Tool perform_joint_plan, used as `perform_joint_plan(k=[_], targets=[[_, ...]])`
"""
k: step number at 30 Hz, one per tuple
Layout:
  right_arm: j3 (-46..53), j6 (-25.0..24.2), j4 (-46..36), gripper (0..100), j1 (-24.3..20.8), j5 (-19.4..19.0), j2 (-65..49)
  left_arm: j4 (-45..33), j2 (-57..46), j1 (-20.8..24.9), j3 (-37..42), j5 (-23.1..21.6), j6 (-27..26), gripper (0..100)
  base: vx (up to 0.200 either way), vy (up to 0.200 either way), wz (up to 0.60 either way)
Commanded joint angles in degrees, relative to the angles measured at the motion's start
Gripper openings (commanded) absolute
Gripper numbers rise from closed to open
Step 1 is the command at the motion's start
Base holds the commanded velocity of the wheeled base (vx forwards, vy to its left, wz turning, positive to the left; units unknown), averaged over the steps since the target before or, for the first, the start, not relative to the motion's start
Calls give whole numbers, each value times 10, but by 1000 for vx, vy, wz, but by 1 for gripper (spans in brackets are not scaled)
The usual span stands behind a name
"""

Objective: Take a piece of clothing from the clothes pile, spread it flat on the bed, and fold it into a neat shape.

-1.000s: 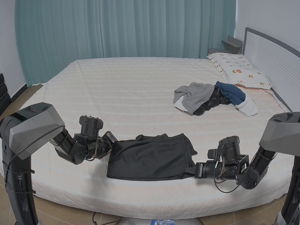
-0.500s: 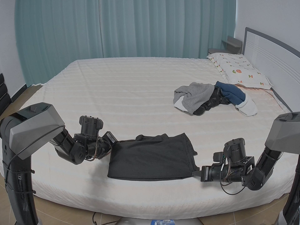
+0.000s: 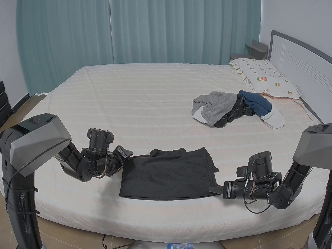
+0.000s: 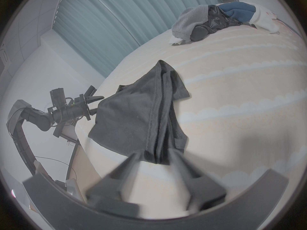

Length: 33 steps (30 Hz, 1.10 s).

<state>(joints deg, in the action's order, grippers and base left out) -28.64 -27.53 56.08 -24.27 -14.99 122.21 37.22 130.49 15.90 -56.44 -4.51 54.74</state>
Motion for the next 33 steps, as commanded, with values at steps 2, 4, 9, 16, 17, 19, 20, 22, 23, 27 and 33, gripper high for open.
perform_joint_plan(k=[2,4,9,16,17,19,20,22,23,27,33], targets=[[-15,-9,4,100,16,0,-24,1,-16,0,16,0,14,100,0,0,0],[-33,-19,2,100,27,0,-34,1,-30,-3,25,0,20,100,0,0,0],[-108,-39,-26,100,34,2,-20,6,-44,-17,48,-1,27,100,0,0,0],[-225,-41,-120,100,35,1,-3,8,-42,-23,65,-6,27,100,0,0,0],[-269,-42,-146,100,35,3,32,8,-37,-27,64,-7,26,100,0,0,0],[-293,-41,-156,100,34,3,55,14,-37,-30,65,-6,25,100,0,0,0],[-304,-42,-159,100,32,4,65,18,-37,-32,65,-6,25,100,0,0,0],[-316,-41,-159,100,30,6,77,22,-37,-35,66,-6,25,100,0,0,0],[-331,-40,-159,100,24,16,93,28,-37,-38,67,-6,25,100,0,0,0],[-375,-39,-159,100,21,39,127,30,-36,-40,66,-6,24,100,0,0,0],[-413,-37,-174,100,23,49,152,32,-30,-40,63,-7,24,100,0,0,0]])
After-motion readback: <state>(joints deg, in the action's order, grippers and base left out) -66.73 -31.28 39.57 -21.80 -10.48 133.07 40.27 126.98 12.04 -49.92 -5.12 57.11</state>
